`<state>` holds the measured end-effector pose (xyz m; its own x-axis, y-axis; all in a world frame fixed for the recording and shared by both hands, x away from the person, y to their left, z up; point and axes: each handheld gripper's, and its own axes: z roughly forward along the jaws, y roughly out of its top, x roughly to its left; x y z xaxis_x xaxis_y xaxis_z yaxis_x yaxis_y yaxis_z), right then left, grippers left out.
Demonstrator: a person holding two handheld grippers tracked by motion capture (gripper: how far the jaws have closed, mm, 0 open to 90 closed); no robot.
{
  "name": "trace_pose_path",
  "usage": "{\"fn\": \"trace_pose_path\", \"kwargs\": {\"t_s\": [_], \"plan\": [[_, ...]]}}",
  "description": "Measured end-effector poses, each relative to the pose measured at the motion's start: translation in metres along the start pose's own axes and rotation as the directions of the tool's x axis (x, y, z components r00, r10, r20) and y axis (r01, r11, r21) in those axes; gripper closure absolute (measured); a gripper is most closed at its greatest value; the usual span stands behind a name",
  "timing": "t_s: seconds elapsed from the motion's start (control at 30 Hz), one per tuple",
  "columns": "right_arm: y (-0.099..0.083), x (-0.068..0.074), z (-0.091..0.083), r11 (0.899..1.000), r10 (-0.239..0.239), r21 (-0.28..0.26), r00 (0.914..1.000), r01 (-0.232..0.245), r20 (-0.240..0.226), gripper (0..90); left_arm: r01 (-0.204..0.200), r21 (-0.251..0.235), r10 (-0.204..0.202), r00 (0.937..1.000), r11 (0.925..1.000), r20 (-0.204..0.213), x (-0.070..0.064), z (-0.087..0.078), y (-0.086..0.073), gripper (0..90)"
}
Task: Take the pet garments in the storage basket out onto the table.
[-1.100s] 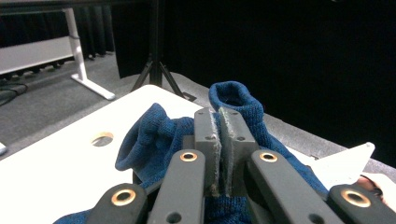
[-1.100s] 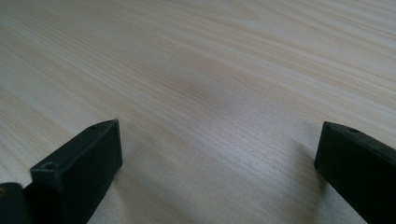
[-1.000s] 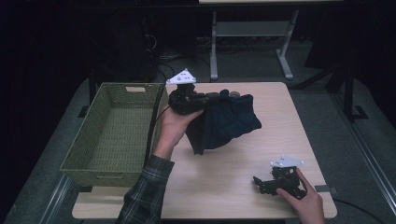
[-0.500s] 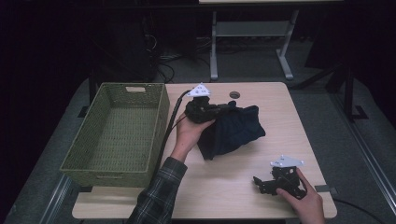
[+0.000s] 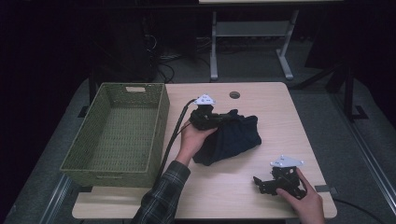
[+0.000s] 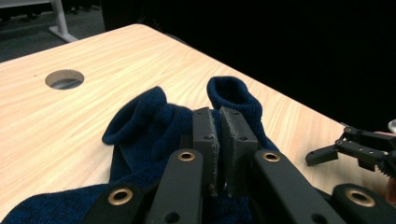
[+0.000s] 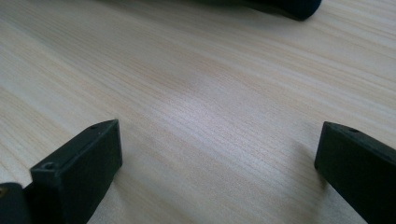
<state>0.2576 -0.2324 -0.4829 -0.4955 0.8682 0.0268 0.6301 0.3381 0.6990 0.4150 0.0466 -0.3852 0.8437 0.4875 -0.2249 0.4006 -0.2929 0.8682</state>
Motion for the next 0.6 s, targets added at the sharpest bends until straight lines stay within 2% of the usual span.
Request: {"fn": "trace_pose_path", "kwargs": {"t_s": [0.13, 0.2, 0.43, 0.6], "plan": [[0.000, 0.000, 0.000, 1.000, 0.002, 0.001, 1.0000, -0.002, 0.000, 0.4, -0.010, 0.012, 0.011, 0.9998, 0.9999, -0.017, 0.001, 0.001, -0.004, 76.3], [0.000, 0.000, 0.000, 1.000, 0.002, 0.001, 1.0000, -0.002, 0.000, 0.4, -0.018, 0.018, 0.019, 0.9993, 0.9997, -0.034, 0.001, 0.001, -0.005, 67.1], [0.000, 0.000, 0.000, 1.000, 0.003, 0.001, 1.0000, -0.003, 0.000, 0.5, -0.018, 0.060, 0.019, 0.9994, 0.9980, -0.028, 0.002, 0.002, -0.010, 42.6], [0.000, 0.000, 0.000, 1.000, 0.002, 0.001, 1.0000, -0.002, 0.000, 0.4, -0.019, 0.070, 0.024, 0.9977, 0.9974, -0.064, 0.003, -0.005, -0.016, 27.8]]}}
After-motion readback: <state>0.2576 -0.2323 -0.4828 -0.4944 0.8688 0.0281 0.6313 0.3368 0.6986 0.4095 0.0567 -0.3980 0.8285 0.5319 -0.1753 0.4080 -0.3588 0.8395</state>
